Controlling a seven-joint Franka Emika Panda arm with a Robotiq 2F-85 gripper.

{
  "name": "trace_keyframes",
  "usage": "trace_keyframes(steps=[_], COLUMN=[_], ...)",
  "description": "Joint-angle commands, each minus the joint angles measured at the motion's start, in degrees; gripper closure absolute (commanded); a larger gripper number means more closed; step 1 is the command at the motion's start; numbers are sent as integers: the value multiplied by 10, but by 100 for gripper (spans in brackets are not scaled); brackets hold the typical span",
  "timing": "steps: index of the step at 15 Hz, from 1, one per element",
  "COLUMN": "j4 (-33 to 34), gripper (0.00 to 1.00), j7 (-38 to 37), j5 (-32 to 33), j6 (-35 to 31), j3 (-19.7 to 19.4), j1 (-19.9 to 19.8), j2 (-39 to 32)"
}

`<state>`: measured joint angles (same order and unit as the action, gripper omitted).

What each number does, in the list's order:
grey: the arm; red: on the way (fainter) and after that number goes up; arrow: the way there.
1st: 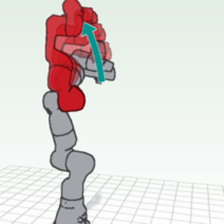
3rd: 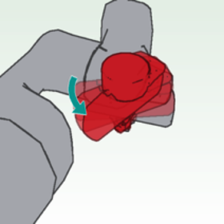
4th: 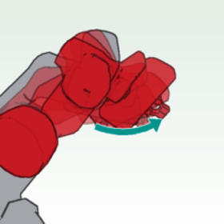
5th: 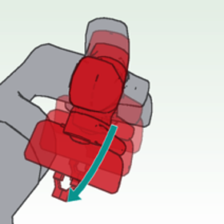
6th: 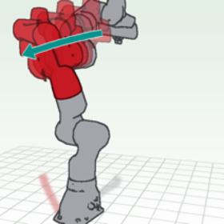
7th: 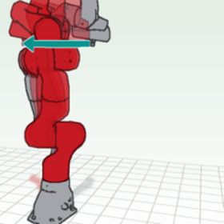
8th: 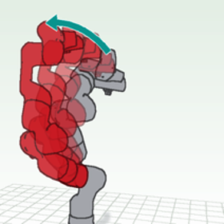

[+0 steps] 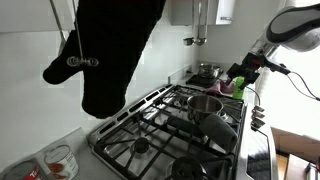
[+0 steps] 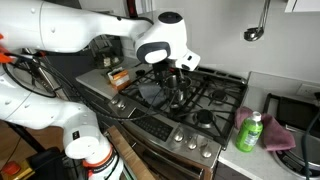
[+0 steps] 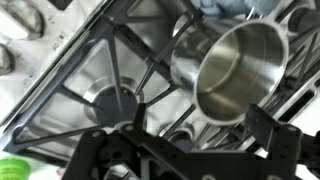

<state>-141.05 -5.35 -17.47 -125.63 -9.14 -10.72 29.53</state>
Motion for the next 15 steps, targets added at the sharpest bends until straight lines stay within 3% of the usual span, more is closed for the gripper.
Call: trace_keyframes(steps=[1, 6, 15], j4=[112, 240, 446], gripper=[0, 0, 0], j7=[-51, -135, -235], j5=[34, 87, 71], j6=[26, 62, 268], j3=[-37, -66, -124], j1=[-47, -91, -116], j2=[-93, -200, -369])
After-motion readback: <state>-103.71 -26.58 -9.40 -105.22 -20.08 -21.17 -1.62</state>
